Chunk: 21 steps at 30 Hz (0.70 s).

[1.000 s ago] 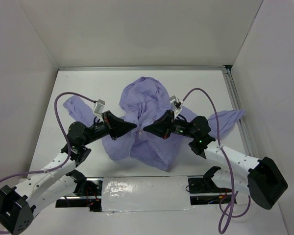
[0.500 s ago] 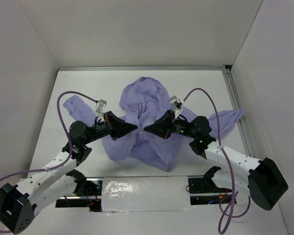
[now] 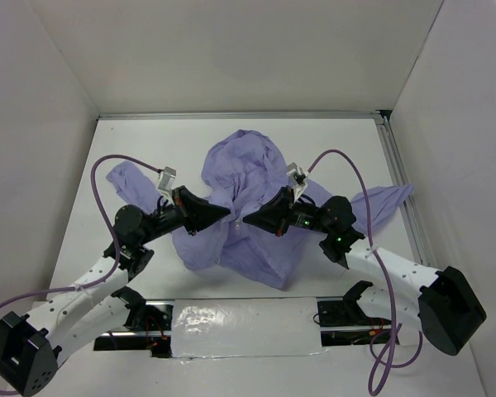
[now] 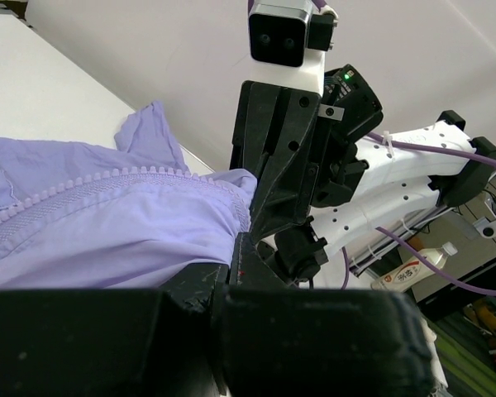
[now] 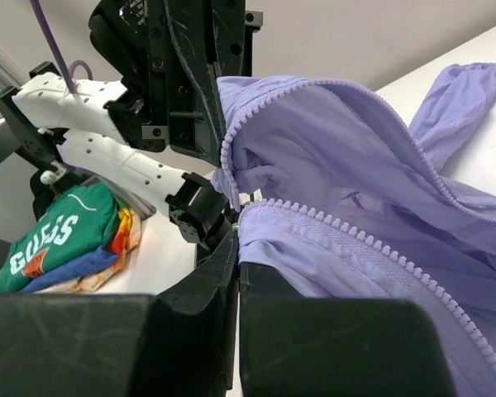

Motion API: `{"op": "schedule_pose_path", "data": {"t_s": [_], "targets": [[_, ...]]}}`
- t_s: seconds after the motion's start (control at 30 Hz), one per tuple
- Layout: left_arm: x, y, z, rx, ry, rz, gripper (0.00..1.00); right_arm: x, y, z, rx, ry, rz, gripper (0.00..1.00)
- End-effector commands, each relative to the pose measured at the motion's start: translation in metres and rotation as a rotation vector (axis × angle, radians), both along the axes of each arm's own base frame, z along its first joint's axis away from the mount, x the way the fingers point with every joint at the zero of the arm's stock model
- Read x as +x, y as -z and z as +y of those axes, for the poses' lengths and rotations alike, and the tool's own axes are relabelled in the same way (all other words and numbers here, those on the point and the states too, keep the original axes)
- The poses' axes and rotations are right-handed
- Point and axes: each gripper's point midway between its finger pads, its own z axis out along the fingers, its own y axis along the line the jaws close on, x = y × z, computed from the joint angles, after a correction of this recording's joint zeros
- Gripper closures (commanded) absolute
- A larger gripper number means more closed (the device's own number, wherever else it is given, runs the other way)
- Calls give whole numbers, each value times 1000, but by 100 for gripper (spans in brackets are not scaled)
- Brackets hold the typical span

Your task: Zip up the jacket

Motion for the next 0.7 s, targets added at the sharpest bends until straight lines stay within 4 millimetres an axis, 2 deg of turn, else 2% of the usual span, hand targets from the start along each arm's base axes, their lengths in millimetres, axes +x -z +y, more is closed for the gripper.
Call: {"op": "schedule_pose_path", "data": {"t_s": [0.0,0.4,0.67], "targets": [[-4,-26,2,-43,11,-99,100,-3,-16,-4,39,2,-69,100],[-10,-20,-3,-30,67,-104,100,0,-34,-3,94,0,-96,100],[-7,-19,-2,-33,47,-96,100,-2,-31,1,84,-31,-79,100]]}}
